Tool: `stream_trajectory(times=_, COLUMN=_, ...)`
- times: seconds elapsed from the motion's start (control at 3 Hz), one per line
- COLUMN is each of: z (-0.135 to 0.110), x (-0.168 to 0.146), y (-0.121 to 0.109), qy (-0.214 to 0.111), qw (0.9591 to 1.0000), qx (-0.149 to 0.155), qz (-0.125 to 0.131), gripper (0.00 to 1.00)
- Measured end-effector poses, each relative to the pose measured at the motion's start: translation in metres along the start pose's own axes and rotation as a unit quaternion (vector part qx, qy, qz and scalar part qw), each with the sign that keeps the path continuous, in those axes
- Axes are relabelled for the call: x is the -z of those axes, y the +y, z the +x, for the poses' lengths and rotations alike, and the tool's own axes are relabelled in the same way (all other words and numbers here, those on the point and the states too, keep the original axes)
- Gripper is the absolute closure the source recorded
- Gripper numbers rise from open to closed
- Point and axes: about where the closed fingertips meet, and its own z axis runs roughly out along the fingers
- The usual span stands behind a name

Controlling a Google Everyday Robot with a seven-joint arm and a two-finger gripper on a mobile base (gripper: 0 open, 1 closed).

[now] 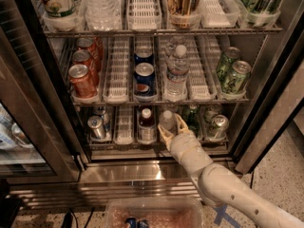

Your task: Pick water bottle from bottom shelf of fridge

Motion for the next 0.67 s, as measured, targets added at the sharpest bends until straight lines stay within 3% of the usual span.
stream_trajectory(times=0.33, z=-0.0331, x=0.0159, y=-0.0032, qy=-0.029, qw=0.9995, qx=-0.002, qz=-0.010, gripper=1.00)
stream_trajectory(times=0.67, z=-0.0332, x=0.0160, y=-0.0031, qy=-0.029, qw=0.9995, qx=-0.002, qz=-0.010, gripper=1.00)
